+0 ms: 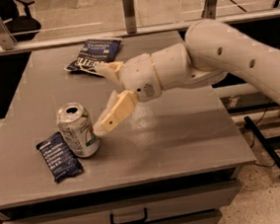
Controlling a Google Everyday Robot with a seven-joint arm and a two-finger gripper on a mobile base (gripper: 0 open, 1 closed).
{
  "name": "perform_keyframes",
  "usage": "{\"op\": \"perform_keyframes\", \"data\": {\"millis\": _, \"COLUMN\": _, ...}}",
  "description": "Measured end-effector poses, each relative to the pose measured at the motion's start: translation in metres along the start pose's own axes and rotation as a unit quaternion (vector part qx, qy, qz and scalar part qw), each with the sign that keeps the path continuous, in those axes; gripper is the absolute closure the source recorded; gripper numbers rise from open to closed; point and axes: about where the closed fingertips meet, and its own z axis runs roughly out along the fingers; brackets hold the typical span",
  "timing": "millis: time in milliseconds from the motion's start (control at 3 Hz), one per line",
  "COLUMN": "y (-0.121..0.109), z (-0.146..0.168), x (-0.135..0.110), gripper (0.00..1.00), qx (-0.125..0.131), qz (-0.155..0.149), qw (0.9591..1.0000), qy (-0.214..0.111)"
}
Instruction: Move 7up can near rxbar blueberry
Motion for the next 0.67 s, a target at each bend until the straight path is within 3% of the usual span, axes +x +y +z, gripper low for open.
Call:
{"op": "perform_keyframes", "data": {"millis": 333, "y": -0.031, "z": -0.071, "x": -0.021, "gripper": 0.0, "qx": 0.075, "qz": -0.039, "qw": 0.9955, "qy": 0.043}}
{"op": "perform_keyframes", "data": {"millis": 667, "y": -0.047, "z": -0.16, "x": -0.044, "gripper": 0.0, "qx": 0.192, "qz": -0.071, "qw": 0.9746, "qy": 0.091}}
